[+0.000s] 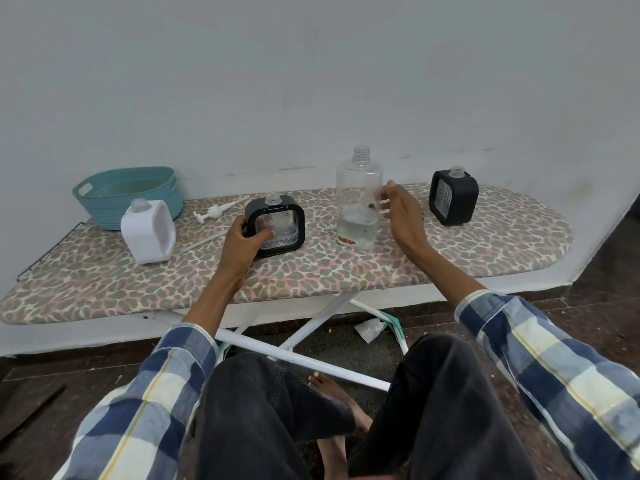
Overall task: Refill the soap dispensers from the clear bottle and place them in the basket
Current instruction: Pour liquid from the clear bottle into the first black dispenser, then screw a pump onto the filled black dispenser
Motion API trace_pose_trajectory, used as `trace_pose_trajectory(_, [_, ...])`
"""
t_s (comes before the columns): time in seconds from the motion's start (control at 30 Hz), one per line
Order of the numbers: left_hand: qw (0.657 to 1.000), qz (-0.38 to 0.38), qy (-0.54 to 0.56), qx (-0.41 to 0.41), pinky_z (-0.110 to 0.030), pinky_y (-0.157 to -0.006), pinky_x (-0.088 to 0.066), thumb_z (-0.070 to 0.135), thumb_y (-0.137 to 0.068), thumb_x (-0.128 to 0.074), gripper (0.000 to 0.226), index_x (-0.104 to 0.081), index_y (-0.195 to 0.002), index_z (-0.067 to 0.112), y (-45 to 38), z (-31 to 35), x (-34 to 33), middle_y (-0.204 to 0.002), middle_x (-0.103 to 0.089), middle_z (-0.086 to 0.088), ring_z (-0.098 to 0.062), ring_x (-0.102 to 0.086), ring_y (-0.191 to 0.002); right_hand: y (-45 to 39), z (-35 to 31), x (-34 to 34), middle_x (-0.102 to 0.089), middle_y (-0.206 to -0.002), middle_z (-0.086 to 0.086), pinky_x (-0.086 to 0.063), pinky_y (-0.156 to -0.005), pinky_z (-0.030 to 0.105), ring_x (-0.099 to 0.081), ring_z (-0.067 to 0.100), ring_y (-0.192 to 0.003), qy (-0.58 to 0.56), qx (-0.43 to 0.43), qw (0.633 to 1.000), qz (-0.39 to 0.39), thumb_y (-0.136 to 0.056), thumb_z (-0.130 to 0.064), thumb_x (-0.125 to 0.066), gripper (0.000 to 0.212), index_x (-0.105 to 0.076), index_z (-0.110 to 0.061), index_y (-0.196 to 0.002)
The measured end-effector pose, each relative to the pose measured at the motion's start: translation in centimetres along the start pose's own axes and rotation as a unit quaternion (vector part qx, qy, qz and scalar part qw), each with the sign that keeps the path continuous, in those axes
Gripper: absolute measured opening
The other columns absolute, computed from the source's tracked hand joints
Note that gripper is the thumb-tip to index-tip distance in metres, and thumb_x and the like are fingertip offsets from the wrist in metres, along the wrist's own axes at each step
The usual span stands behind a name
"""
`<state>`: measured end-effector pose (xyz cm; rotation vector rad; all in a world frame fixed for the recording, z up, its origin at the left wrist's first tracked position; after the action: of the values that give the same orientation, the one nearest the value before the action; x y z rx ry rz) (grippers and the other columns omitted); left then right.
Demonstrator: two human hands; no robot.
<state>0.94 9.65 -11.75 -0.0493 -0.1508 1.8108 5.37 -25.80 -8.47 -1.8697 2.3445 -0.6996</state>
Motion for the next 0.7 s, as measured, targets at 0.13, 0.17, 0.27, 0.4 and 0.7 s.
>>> trace_pose_trajectory(0.13, [1.000,-0.007,-0.025,-0.015,-0.049,-0.101,-0.060,0.008,-0.092,-0.079,0.041,-0.063,-0.122,0.031,0.3,0.4,-0.2,-0.121,-0.072,0.000,-0.022,-0.071,-0.112,-1.4,0.4,2.5,-0.064,-0.126,0.007,-0.055,-0.098,0.049,-0.060,0.028,-0.119,0.250,0.021,0.968,0.032,-0.100,-0.027,-0.058,0.021,-0.071,-0.018,-0.114])
trace_pose_trajectory(0.17, [0.999,-0.009,-0.033,-0.021,-0.049,-0.102,-0.059,0.009,-0.092,-0.080,0.041,-0.062,-0.123,0.030,0.3,0.5,-0.2,-0.120,-0.072,0.002,-0.020,-0.071,-0.111,-1.6,1.1,2.6,-0.058,-0.135,0.012,-0.053,-0.101,0.051,-0.053,0.034,-0.129,0.296,-0.002,0.955,0.010,-0.099,-0.025,-0.059,0.027,-0.069,-0.019,-0.123])
trace_pose_trajectory(0.27, [0.998,-0.010,-0.048,-0.026,-0.050,-0.103,-0.059,0.011,-0.091,-0.082,0.042,-0.064,-0.122,0.032,0.5,0.7,-0.3,-0.121,-0.073,0.003,-0.020,-0.071,-0.112,-1.9,3.1,2.3,-0.042,-0.150,0.019,-0.042,-0.113,0.058,-0.037,0.045,-0.142,0.398,-0.047,0.915,-0.050,-0.101,-0.030,-0.061,0.043,-0.058,-0.022,-0.143])
trace_pose_trajectory(0.4, [0.998,-0.011,-0.054,-0.027,-0.052,-0.103,-0.058,0.014,-0.090,-0.083,0.044,-0.065,-0.128,0.028,0.5,0.7,-0.2,-0.124,-0.074,0.000,-0.022,-0.071,-0.114,-2.1,5.0,2.0,-0.033,-0.157,0.024,-0.032,-0.120,0.061,-0.026,0.048,-0.149,0.435,-0.098,0.891,-0.086,-0.102,-0.041,-0.059,0.050,-0.055,-0.016,-0.144])
trace_pose_trajectory(0.7, [0.997,-0.010,-0.069,-0.026,-0.050,-0.100,-0.060,0.016,-0.090,-0.083,0.042,-0.066,-0.127,0.028,0.4,0.6,-0.2,-0.122,-0.074,0.001,-0.023,-0.071,-0.112,-0.8,4.0,4.2,-0.069,-0.106,0.006,-0.059,-0.088,0.044,-0.069,0.028,-0.104,0.204,-0.079,0.976,0.012,-0.096,-0.009,-0.067,0.009,-0.069,-0.010,-0.104])
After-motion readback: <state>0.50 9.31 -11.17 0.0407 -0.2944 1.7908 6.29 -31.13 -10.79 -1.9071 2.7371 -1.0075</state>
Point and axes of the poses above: each hand's wrist, its own y-axis away from the middle knuckle, its own x-axis out of the back of the hand, z = x × y, the point moved 10 cm from there along -y, towards the middle knuckle
